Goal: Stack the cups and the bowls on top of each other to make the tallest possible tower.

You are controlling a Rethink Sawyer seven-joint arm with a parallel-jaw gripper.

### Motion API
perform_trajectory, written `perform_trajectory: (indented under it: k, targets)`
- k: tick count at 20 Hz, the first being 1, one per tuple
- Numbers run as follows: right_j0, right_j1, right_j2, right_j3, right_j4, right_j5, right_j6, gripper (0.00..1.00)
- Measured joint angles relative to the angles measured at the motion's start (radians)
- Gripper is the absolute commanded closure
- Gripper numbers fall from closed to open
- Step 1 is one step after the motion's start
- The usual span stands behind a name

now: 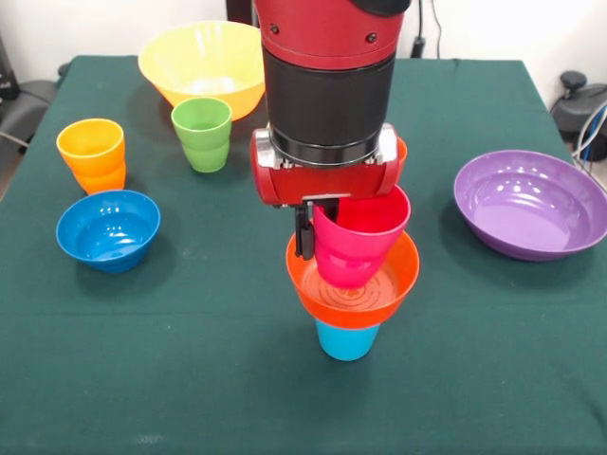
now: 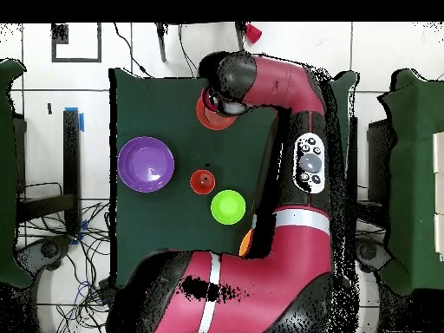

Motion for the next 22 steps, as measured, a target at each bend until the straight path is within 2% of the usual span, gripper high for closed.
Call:
perform_trajectory:
  k: [22]
  targets:
    - [0.004, 0.002, -0.011, 0.0, 0.0, 0.0, 0.0, 1.0]
